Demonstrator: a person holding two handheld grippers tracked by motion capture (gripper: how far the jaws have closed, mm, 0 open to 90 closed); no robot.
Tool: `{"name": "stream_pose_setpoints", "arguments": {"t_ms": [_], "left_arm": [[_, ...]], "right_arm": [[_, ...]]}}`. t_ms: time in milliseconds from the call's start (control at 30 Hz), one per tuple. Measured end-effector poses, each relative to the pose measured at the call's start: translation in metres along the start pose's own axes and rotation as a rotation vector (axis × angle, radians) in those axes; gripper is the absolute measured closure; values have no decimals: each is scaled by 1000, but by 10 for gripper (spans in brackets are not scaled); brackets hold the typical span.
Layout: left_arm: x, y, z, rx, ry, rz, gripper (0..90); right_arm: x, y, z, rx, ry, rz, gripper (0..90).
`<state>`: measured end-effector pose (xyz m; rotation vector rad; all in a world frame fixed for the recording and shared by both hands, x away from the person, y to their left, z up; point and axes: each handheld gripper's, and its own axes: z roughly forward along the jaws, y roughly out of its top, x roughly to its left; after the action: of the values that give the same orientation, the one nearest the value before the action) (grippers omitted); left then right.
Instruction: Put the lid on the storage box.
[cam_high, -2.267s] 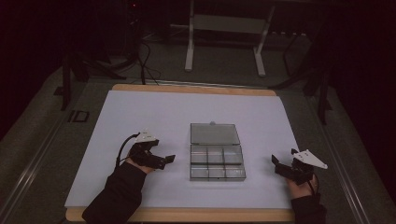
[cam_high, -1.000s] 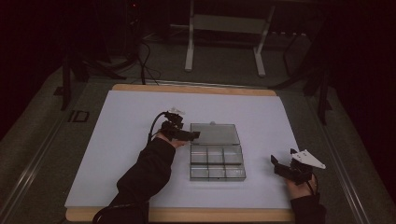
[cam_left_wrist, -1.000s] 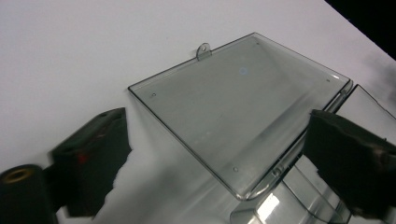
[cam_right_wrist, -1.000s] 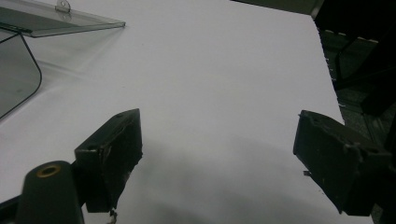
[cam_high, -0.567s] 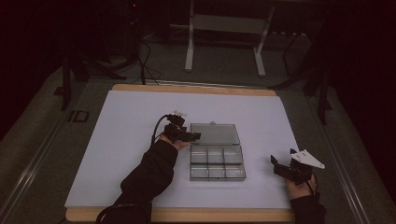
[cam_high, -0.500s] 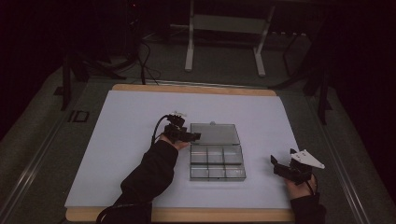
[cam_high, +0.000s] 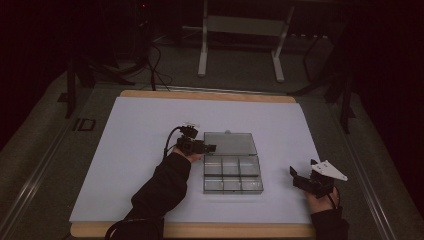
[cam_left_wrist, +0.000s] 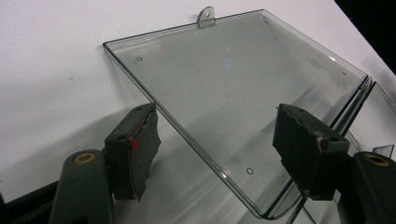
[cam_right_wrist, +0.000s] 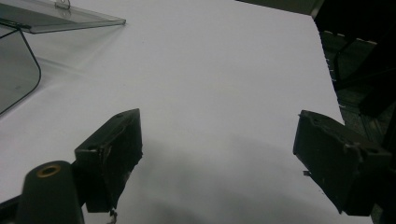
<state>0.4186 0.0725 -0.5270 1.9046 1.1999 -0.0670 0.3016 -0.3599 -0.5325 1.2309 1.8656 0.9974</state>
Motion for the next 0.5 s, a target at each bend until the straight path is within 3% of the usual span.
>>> {"name": "stream_pose_setpoints", "arguments": {"t_ms": [167, 200, 300, 500], "left_arm": [[4, 0, 0, 6, -29, -23, 340], [8, 0, 1, 14, -61, -52, 346], [11, -1, 1, 17, -95, -73, 373], [7, 0, -3, -14, -110, -25, 491]], "right_arm": [[0, 0, 0, 1, 0, 1, 153], [-1, 0, 0, 2, 2, 5, 153], [-1, 0, 0, 4, 2, 5, 153], [-1, 0, 0, 5, 0, 7, 153]]}}
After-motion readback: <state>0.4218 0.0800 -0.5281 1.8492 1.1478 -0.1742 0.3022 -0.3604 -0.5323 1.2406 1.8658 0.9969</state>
